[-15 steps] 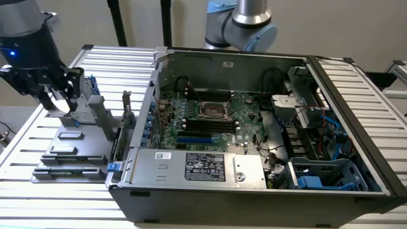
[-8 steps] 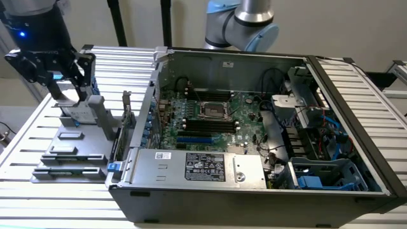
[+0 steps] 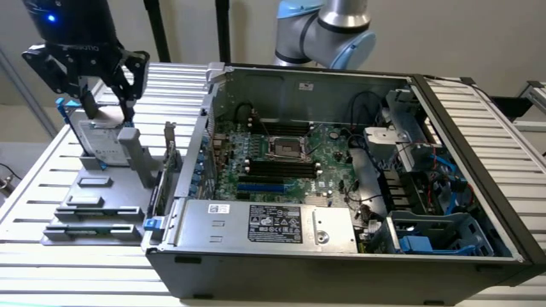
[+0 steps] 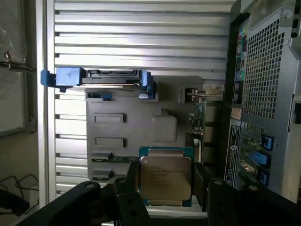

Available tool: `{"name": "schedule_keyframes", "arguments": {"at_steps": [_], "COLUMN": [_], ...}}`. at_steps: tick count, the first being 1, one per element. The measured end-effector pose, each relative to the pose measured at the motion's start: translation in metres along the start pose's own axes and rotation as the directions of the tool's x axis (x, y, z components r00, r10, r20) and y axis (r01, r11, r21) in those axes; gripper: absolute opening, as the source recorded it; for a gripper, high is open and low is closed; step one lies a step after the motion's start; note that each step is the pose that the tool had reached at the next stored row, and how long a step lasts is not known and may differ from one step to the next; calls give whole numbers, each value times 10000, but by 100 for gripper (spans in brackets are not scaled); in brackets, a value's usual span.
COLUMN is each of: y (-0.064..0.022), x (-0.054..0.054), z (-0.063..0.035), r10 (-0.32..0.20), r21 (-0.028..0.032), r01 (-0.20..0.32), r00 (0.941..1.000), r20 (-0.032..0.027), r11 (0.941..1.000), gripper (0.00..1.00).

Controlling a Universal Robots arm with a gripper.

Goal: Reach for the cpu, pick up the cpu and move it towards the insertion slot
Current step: 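Pick up the cpu and move it towards the insertion slot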

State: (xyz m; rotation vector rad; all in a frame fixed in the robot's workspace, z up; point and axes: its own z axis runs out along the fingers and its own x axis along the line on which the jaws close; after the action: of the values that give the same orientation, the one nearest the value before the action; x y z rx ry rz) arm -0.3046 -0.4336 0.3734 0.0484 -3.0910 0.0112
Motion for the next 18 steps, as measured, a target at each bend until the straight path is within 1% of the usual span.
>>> {"name": "schedule_keyframes", "arguments": {"at_steps": [5,11,15,18], "y": [-8,-16,-22,-27], "x": [-224,-491,-671,-806], "z": [-73,-155,-212,-246], "r10": [-1,-3,-5,-8], "r21": [-14,-57,-108,-172], "r01": [1,3,5,8], "r00": [10000,10000,10000,10000], "r20": [-3,-1,1,2], "r11": [10000,10000,9999,9999], "gripper": [55,55,55,55]}}
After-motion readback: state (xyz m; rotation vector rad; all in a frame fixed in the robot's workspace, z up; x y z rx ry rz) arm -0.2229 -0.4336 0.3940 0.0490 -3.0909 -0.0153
